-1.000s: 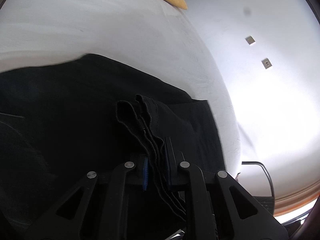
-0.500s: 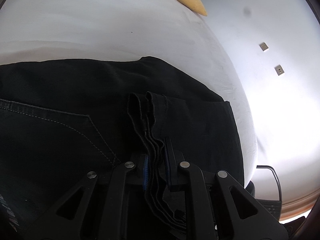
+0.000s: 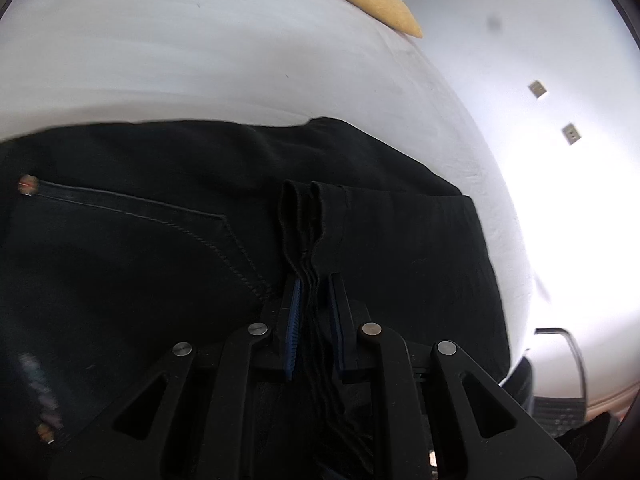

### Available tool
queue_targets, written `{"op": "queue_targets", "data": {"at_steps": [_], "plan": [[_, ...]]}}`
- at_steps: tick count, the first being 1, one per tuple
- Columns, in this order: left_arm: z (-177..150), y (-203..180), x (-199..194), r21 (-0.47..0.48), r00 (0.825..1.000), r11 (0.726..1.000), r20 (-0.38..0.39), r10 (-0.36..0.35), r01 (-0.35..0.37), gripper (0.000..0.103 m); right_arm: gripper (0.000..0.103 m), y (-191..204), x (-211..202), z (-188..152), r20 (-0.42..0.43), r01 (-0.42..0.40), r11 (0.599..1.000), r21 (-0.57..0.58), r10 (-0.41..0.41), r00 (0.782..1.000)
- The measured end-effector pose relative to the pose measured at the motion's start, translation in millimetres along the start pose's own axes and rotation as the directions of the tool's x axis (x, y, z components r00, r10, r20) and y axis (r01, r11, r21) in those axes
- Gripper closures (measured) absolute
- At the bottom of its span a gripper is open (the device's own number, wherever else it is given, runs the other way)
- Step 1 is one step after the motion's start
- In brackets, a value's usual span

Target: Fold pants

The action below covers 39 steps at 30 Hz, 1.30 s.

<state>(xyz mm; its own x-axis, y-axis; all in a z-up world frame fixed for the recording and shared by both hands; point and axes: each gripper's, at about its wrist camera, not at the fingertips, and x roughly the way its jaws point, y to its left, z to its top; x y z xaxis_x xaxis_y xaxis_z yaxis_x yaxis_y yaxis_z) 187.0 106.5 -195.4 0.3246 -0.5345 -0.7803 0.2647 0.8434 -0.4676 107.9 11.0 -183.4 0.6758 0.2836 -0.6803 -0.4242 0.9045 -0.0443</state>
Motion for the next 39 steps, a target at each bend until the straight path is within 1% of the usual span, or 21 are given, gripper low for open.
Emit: {"op": "queue_targets", "data": {"at_steps": [3,6,9,12,14,15,16,17,18,20,22,26,29,30,31,32,33,34,36,37,39], "plan": [[-1.7,-4.4,-19.0,0.031,0.987,0.988,0.052,0.149,-0.151,0.090,0.061,-17.1,-16.4,-2.3,0.015,-0.049,0.997,0.060,0.048,0.999],[-1.1,-12.2,-39.0,0.049,0.977,0.982,0.121,0.176,-0.183,0.090,0.061,-56.5,-44.3,-2.0,0.045,-0.120,0.976,0.182,0.113,0.993],[4.2,-45.3,-42.6,0.158,0.972,0.968,0.164,0.171,-0.197,0.090,0.061,-121.0,-66.7,-5.4,0.093,-0.161,0.925,0.345,0.137,0.986],[7.3,-79.2,-17.8,0.288,0.983,0.943,0.130,0.131,-0.164,0.090,0.061,-191.1,-82.1,-16.8,0.130,-0.136,0.843,0.521,0.079,0.988],[4.5,-98.0,14.7,0.356,0.984,0.917,0.074,0.165,-0.181,0.090,0.061,-230.5,-86.5,-26.3,0.141,-0.122,0.777,0.617,0.043,0.989],[-2.4,-92.6,33.2,0.373,0.978,0.904,0.036,0.208,-0.206,0.090,0.061,-243.8,-84.8,-29.0,0.140,-0.121,0.757,0.642,0.040,0.989],[-4.7,-87.3,41.1,0.370,0.976,0.905,0.023,0.217,-0.210,0.090,0.061,-251.8,-83.6,-32.7,0.138,-0.125,0.740,0.661,0.043,0.989],[-6.8,-80.1,41.1,0.356,0.980,0.914,0.029,0.198,-0.195,0.090,0.061,-260.4,-79.8,-36.5,0.130,-0.124,0.727,0.676,0.048,0.990],[-7.8,-71.0,35.7,0.330,0.982,0.925,0.038,0.186,-0.188,0.090,0.061,-266.3,-76.2,-37.5,0.125,-0.124,0.721,0.681,0.053,0.991],[-11.5,-54.7,23.0,0.309,0.978,0.928,0.045,0.204,-0.207,0.090,0.061,-272.8,-67.7,-40.3,0.128,-0.153,0.704,0.693,0.089,0.988],[-16.0,-46.7,17.4,0.317,0.984,0.932,0.037,0.176,-0.179,0.090,0.061,-288.0,-49.9,-37.3,0.141,-0.200,0.683,0.702,0.142,0.980],[-27.7,-50.2,11.1,0.378,0.966,0.889,0.079,0.247,-0.258,0.090,0.061,-298.9,-9.8,-16.8,0.119,-0.255,0.669,0.698,0.243,0.963],[-34.2,-41.2,6.0,0.348,0.965,0.900,0.095,0.243,-0.261,0.090,0.061,-303.3,9.9,-4.0,0.135,-0.310,0.641,0.702,0.308,0.942],[-40.7,-33.4,-1.4,0.339,0.966,0.905,0.098,0.238,-0.257,0.090,0.061,-304.9,15.3,-2.0,0.130,-0.306,0.638,0.706,0.309,0.942],[-41.2,-33.4,-1.4,0.332,0.967,0.908,0.100,0.234,-0.254,0.089,0.061,-312.5,22.5,-0.1,0.127,-0.304,0.625,0.719,0.311,0.942],[-42.2,-32.5,-3.0,0.327,0.967,0.911,0.101,0.232,-0.253,0.089,0.061,-305.0,17.8,-5.8,0.137,-0.317,0.608,0.728,0.324,0.936],[-43.9,-30.8,-6.5,0.324,0.967,0.911,0.104,0.234,-0.255,0.088,0.061,-309.2,22.3,-7.5,0.159,-0.349,0.572,0.742,0.355,0.921],[-45.3,-30.3,-7.8,0.325,0.965,0.909,0.107,0.238,-0.260,0.088,0.061,-312.5,24.8,-10.1,0.167,-0.352,0.550,0.757,0.358,0.919],[-46.0,-32.5,-5.9,0.320,0.964,0.910,0.114,0.239,-0.263,0.088,0.061,-315.6,30.8,-15.0,0.155,-0.331,0.530,0.781,0.349,0.924],[-46.2,-31.1,-6.7,0.311,0.965,0.914,0.115,0.234,-0.259,0.088,0.061,-318.3,35.4,-17.6,0.164,-0.341,0.508,0.791,0.361,0.918],[-48.6,-27.4,-9.7,0.291,0.968,0.924,0.120,0.222,-0.248,0.088,0.061,-314.9,37.0,-20.8,0.173,-0.350,0.497,0.794,0.368,0.914]]}}
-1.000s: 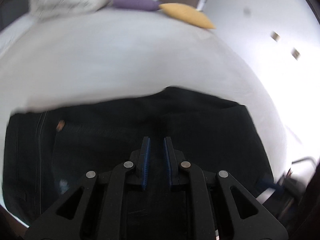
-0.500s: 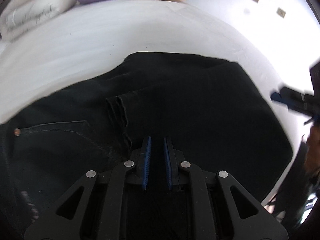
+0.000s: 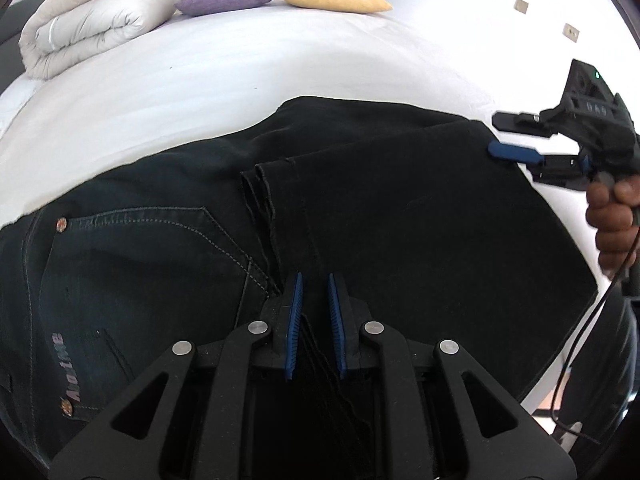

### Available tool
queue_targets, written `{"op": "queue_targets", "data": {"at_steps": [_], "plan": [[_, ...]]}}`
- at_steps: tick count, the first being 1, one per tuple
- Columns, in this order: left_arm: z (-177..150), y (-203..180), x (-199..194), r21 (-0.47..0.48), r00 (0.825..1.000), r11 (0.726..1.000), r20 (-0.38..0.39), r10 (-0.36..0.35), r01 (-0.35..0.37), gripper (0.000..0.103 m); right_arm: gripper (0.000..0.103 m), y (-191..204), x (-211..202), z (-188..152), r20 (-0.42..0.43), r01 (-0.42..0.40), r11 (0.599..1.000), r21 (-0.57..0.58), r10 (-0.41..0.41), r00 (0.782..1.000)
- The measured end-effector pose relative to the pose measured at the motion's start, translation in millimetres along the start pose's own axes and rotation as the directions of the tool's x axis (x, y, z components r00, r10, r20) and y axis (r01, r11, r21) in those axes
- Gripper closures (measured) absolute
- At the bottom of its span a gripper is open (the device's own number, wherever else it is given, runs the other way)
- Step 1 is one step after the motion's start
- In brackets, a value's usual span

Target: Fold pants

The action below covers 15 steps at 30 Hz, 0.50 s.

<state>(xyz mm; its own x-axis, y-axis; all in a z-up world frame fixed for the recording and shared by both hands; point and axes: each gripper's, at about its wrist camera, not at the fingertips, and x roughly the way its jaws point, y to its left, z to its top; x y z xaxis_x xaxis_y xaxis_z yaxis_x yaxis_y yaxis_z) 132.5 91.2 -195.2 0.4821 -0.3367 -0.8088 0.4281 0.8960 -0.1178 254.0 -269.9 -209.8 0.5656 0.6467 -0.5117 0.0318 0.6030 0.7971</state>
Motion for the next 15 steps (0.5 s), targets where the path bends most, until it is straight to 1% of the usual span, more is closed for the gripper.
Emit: {"op": "queue_targets", "data": {"at_steps": [2,4,5,10,14,15], "plan": [[-6.3,6.3,-5.7,-0.016,1.000,1.000,0.010,0.002,-0.002,0.087,0.061,1.3,-0.9,-6.7,-0.013,-0.016,1.000,-0.011,0.016,1.000],[3.3,11.2,-6.6,-0.044,1.000,0.999,0.013,-0.011,0.011,0.087,0.061,3.2,5.1,-8.1,-0.033,-0.028,0.999,-0.016,0.028,0.999],[1.9,15.6,-8.9,-0.053,1.000,0.998,0.013,-0.019,0.020,0.087,0.061,2.3,8.6,-8.8,-0.046,-0.029,0.999,-0.014,0.028,0.999],[4.0,18.6,-10.4,-0.038,1.000,0.999,0.006,0.001,-0.001,0.087,0.062,-3.3,13.0,-5.5,-0.060,-0.049,0.999,0.009,0.049,0.997],[2.1,15.6,-7.7,-0.040,1.000,0.999,0.011,0.008,-0.008,0.087,0.062,-10.8,4.6,-6.6,-0.061,-0.078,0.997,0.023,0.079,0.995],[2.4,13.9,-7.0,-0.041,1.000,0.999,0.011,0.010,-0.009,0.087,0.065,-15.8,6.2,-7.6,-0.073,-0.080,0.996,0.040,0.083,0.994]]}}
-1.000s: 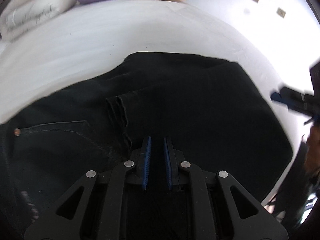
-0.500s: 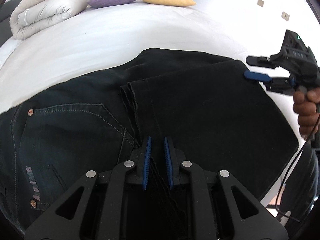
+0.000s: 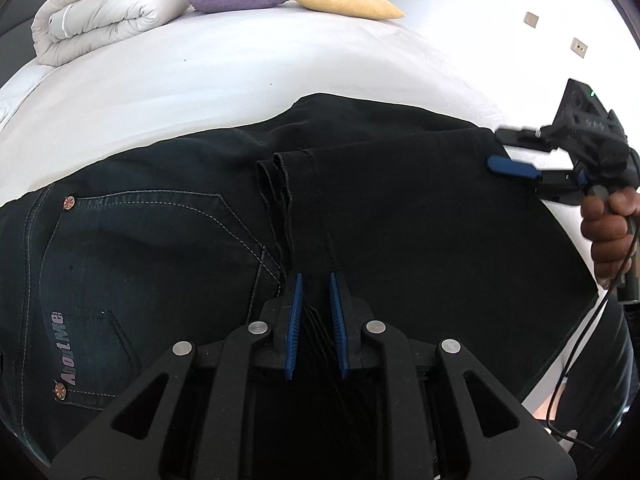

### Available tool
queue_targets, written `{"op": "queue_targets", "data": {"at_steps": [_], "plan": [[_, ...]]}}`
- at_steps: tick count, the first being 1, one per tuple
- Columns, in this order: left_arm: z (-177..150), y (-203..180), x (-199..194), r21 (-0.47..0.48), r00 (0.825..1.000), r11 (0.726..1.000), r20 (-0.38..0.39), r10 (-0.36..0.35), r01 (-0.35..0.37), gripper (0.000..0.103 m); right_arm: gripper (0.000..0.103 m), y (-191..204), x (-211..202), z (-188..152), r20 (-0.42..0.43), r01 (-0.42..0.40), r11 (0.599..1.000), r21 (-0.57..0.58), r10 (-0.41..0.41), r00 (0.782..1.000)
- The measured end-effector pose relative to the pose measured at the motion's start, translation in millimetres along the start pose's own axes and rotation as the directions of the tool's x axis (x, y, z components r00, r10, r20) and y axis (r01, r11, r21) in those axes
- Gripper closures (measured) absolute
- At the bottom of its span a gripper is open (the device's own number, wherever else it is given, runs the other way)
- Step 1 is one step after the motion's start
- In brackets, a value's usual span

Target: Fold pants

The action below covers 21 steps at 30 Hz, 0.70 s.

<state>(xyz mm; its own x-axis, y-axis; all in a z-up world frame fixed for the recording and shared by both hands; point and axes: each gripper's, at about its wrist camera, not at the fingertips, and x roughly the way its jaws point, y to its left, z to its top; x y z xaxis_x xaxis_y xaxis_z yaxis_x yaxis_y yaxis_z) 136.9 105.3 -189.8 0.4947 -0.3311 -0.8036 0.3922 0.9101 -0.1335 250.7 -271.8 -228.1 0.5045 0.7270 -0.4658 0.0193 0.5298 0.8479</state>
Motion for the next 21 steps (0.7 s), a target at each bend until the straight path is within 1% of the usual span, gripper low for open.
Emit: {"op": "queue_targets", "data": {"at_steps": [1,3,5,13,18,21], "plan": [[-0.5,-0.9,1.6,0.003,1.000,1.000,0.000,0.002,-0.002,0.087,0.067,-7.2,2.9,-1.5,-0.019,-0.011,1.000,0.022,0.011,1.000],[-0.2,-1.5,2.6,0.008,1.000,1.000,0.000,0.006,-0.006,0.087,0.083,-15.5,2.3,-5.7,-0.025,-0.020,0.999,0.047,0.021,0.999],[-3.5,-3.4,4.2,0.009,1.000,1.000,0.000,0.007,-0.007,0.087,0.088,-20.0,-0.2,-11.7,-0.041,-0.027,0.998,0.050,0.029,0.999],[-9.0,-7.0,5.7,0.003,1.000,1.000,0.011,0.007,-0.007,0.087,0.088,-15.6,-29.3,-62.3,-0.091,-0.015,1.000,-0.009,0.015,0.996],[-10.4,-6.0,5.9,0.000,1.000,1.000,0.018,0.003,-0.003,0.087,0.088,-9.2,-49.7,-101.7,-0.112,0.023,0.999,-0.048,-0.028,0.993],[-11.0,-6.0,5.0,-0.003,1.000,1.000,0.022,0.001,-0.001,0.087,0.089,-5.6,-58.2,-119.6,-0.102,0.049,0.997,-0.063,-0.055,0.993]]}}
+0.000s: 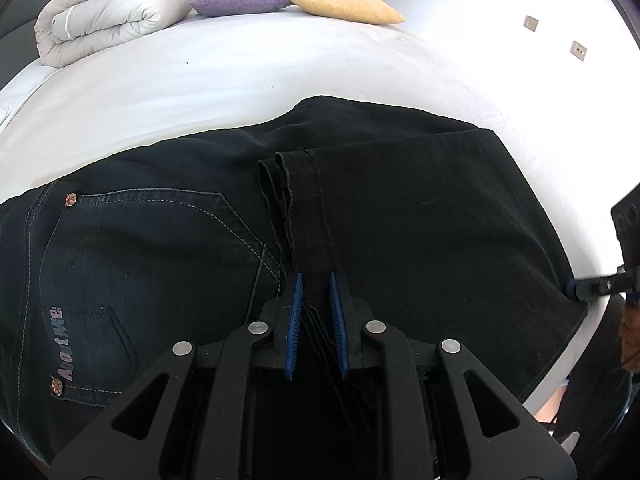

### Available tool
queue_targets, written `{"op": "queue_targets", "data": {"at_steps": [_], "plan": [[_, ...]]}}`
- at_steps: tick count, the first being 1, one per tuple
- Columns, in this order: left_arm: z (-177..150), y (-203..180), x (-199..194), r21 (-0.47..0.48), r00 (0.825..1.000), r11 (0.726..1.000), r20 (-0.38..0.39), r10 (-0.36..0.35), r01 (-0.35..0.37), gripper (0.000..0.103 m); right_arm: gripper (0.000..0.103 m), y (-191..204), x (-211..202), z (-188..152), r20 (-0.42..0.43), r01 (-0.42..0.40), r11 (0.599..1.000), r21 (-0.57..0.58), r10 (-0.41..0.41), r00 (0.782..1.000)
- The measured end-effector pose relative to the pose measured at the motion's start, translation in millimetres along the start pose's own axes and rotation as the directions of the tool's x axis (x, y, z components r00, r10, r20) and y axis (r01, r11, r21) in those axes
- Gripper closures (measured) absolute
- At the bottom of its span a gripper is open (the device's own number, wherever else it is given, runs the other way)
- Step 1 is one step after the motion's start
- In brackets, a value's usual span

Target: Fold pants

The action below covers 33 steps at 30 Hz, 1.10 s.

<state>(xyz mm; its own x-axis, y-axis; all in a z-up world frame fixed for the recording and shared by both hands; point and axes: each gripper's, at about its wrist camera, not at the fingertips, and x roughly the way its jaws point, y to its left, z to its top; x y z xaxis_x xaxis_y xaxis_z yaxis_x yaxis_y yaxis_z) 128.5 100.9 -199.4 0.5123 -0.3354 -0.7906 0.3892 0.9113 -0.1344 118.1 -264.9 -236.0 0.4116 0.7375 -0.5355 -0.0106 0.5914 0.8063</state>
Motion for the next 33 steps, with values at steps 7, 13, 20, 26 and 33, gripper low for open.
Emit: {"op": "queue_targets", "data": {"at_steps": [7,13,20,26,33], "plan": [[-3.0,2.5,-3.0,-0.013,1.000,1.000,0.012,-0.008,0.008,0.087,0.103,-0.3,-2.7,-21.2,0.011,0.040,0.999,0.029,-0.040,0.999],[-4.5,7.2,-5.2,-0.023,0.999,0.999,0.022,-0.025,0.025,0.087,0.063,22.9,-29.8,-27.7,0.053,0.106,0.994,-0.008,-0.105,0.993],[-5.1,10.6,-7.6,-0.037,0.999,0.998,0.032,-0.039,0.041,0.087,0.044,71.3,-23.8,15.0,0.129,0.071,0.993,-0.093,-0.059,0.990],[-6.2,12.7,-9.6,-0.048,0.998,0.998,0.039,-0.048,0.050,0.087,0.044,83.0,65.7,65.8,0.006,0.012,0.998,-0.069,-0.012,1.000],[-7.0,17.4,-12.8,-0.068,0.997,0.996,0.050,-0.060,0.063,0.087,0.061,54.5,111.7,103.8,0.007,0.071,0.995,0.066,-0.071,0.997]]}}
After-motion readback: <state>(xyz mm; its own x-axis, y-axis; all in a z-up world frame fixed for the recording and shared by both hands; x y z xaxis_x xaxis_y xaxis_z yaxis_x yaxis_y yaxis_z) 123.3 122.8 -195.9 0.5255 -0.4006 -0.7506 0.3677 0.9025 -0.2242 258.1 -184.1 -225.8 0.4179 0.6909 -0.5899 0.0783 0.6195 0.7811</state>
